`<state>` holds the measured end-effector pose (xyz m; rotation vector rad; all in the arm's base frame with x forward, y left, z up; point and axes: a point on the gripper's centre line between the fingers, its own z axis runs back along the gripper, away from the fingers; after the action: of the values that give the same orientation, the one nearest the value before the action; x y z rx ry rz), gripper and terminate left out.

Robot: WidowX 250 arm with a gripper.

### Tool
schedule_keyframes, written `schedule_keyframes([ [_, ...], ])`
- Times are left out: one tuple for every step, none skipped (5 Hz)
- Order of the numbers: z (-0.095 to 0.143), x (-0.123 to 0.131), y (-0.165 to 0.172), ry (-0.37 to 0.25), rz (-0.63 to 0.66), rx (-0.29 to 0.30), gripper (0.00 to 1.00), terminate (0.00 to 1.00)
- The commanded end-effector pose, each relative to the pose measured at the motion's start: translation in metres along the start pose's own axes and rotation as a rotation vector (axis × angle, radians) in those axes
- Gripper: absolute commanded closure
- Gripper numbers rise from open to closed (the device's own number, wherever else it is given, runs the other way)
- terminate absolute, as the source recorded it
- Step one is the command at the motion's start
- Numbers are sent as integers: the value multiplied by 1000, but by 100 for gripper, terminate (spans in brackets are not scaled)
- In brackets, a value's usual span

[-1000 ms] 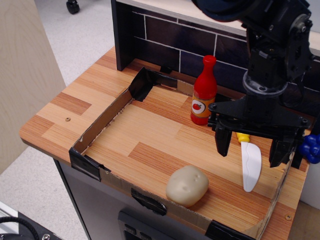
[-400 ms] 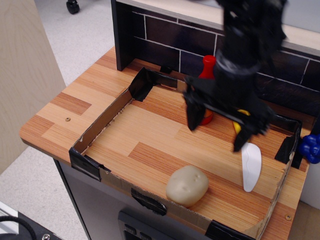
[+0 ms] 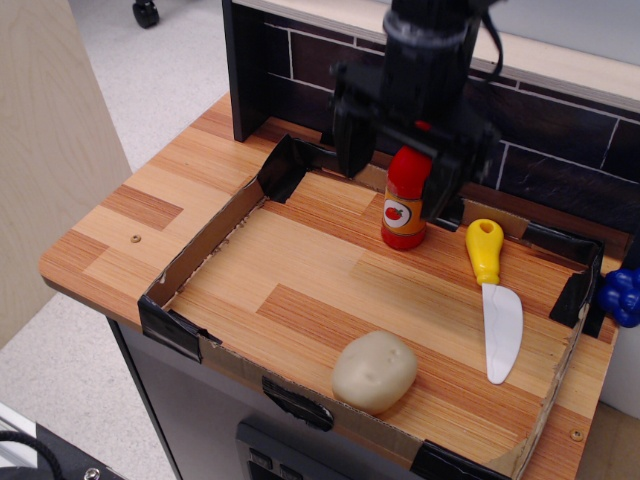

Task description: Topple hot sauce bottle

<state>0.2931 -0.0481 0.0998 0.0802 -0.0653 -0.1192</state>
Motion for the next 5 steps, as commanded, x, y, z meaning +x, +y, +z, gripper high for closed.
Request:
schedule_keyframes([
  [26,27,14,-90,71,56,0,0],
  [19,37,7,-74,26,55,0,0],
  [11,47,2,-70,-16,54,0,0],
  [13,51,5,-80,-8,52,0,0],
  [10,55,7,-70,-1,55,0,0],
])
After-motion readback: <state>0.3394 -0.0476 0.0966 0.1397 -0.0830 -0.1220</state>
